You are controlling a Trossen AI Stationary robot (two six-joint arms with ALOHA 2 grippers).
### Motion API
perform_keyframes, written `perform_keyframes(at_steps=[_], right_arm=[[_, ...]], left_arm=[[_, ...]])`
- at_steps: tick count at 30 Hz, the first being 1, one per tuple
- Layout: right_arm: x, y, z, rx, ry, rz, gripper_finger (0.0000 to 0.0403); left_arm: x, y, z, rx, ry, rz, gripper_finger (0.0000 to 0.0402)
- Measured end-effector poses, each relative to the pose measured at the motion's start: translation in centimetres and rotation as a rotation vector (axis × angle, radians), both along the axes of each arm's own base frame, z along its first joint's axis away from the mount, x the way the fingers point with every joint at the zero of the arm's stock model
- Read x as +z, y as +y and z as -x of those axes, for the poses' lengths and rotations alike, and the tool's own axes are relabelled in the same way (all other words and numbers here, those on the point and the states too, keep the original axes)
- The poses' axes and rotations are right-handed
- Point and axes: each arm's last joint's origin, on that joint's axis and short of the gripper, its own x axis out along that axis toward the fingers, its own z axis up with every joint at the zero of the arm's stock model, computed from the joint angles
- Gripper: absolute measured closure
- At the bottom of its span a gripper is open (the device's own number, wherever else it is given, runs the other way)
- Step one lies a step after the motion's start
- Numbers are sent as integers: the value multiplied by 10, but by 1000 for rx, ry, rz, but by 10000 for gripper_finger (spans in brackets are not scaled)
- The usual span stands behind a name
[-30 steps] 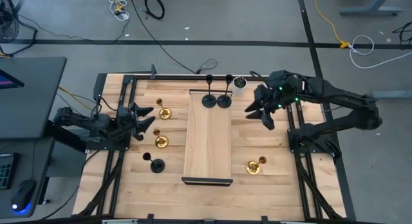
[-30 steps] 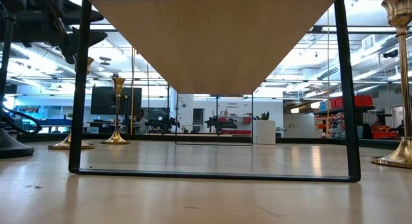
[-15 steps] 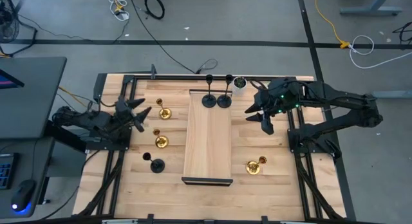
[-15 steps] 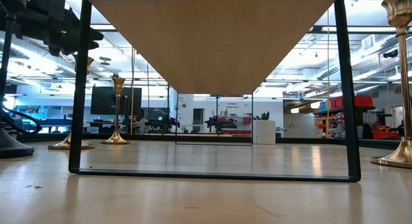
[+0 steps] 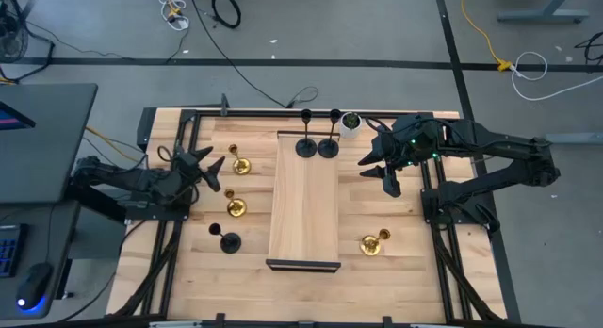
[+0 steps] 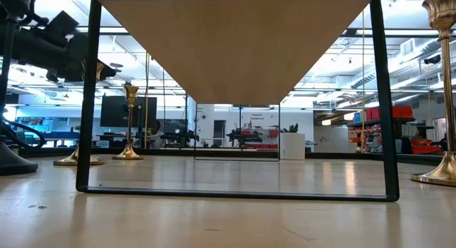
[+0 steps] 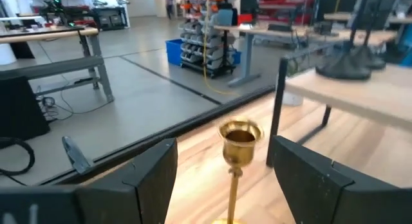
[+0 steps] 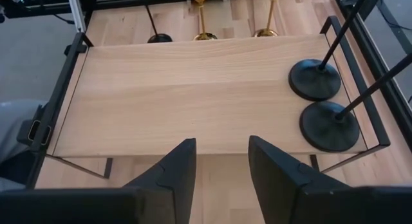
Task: Pick & Place candle stick holders
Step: Put the top left golden candle holder on the shelf
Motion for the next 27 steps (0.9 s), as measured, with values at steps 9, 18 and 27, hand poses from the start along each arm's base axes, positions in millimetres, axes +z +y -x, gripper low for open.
perform_keyframes(at_steps=[9, 18, 27], right_arm=[[-1, 0, -1, 5, -2, 6, 261], [-25, 0, -5, 6, 57, 3, 261], [-31, -1, -6, 6, 67, 1, 261]], left_arm=[[-7, 4, -7, 18, 101, -8, 149], [-12, 13, -11, 39, 176, 17, 149], [-17, 25, -15, 72, 243, 49, 149]])
